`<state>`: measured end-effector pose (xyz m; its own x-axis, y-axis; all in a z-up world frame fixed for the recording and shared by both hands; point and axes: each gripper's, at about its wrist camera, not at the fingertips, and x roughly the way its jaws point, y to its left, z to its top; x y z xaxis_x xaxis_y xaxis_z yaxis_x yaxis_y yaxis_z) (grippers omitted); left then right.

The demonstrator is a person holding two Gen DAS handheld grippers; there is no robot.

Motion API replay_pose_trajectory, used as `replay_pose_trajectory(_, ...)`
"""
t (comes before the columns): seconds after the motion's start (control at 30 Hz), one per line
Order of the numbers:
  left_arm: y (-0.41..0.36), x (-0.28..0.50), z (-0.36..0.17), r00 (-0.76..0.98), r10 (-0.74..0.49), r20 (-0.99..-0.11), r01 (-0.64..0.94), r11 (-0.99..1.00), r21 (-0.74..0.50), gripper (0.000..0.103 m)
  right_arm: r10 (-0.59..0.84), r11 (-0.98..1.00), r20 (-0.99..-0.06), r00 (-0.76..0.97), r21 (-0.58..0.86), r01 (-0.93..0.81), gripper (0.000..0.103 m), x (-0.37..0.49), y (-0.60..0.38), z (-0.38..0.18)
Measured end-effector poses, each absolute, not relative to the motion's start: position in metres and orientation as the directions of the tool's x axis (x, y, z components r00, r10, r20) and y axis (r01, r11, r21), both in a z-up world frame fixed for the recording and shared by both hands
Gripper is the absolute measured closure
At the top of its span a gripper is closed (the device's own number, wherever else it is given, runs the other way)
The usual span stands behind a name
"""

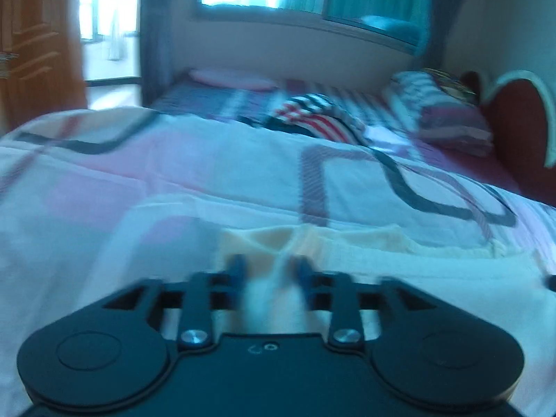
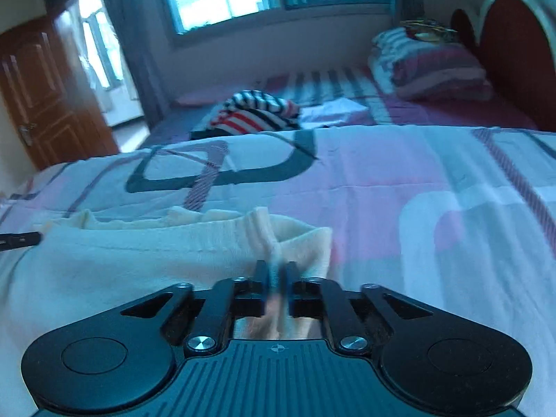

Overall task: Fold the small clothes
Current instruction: 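Lift the hem end and fold it over toward the collar with both grippers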

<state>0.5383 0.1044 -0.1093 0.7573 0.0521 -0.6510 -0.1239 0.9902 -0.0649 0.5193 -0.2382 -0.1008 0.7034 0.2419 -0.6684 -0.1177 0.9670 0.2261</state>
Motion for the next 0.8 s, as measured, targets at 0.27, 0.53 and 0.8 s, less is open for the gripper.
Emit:
replay_pose_trajectory(0.27, -0.015, 0.505, -0.101, 0.768, -0.143, -0.624, 0.185, 0.983, 0.002, 0.018, 0.425, 0.892, -0.638, 0.642, 0.178, -0.415, 0.062, 0.499, -0.133, -0.086)
replay_pose_trajectory(0.53, 0.069, 0.487, -0.121, 0.742, 0.021, -0.67, -0.014, 1.0, 0.015, 0.017, 0.176, 0.983, -0.713, 0.679, 0.098, -0.153, 0.061, 0.499, -0.211, -0.101)
replay_pose_trajectory(0.8, -0.021, 0.457, -0.104, 0.77, -0.101, -0.63, 0.187, 0.98, 0.071, 0.017, 0.356, 0.919, -0.653, 0.668, 0.116, -0.376, 0.062, 0.444, -0.132, -0.078)
